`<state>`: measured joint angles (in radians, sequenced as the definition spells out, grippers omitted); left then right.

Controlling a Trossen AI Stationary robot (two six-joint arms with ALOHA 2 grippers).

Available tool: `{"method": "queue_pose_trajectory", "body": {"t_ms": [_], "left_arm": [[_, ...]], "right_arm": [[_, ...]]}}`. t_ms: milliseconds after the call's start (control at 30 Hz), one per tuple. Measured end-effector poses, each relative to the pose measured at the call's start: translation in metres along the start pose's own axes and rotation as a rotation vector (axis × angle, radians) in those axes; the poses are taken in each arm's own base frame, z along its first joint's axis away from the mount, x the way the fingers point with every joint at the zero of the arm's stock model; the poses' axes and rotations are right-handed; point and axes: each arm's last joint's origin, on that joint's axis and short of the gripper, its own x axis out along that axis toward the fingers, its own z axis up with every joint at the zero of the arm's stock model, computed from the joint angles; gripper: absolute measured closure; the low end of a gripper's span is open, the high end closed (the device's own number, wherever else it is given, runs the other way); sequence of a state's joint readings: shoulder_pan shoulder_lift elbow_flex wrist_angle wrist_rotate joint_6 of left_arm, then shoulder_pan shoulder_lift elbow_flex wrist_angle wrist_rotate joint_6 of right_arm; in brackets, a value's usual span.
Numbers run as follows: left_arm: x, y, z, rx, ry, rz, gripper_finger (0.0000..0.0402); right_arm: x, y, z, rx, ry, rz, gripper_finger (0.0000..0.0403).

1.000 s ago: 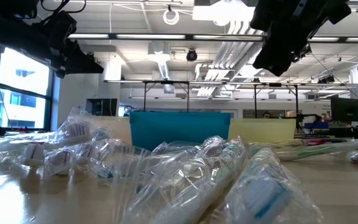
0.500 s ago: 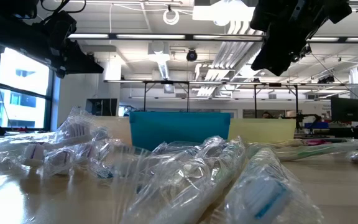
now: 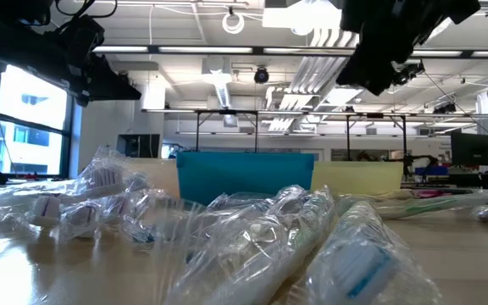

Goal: Pick & Place Toothbrushes
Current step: Put the green toothbrush into the top blue bin

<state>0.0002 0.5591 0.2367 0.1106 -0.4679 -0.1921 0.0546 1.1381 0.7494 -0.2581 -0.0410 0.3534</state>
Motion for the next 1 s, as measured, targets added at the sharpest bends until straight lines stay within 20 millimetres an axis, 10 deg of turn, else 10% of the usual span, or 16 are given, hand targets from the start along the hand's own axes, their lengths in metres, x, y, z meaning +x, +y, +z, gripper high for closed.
{"method": "queue_pose_trajectory", "body": {"t_ms": [467, 1000], "left_arm": [[0.0, 0.0, 0.0, -0.001, -0.001, 0.0, 0.0401], [0.0, 0.0, 0.001, -0.007, -0.012, -0.002, 0.0401]], "right_arm": [[-0.008, 0.027, -0.006, -0.06, 0.072, -0.044, 0.0401], [0.033, 0.028, -0.026, -0.078, 0.239, -0.118, 0.0401]]}}
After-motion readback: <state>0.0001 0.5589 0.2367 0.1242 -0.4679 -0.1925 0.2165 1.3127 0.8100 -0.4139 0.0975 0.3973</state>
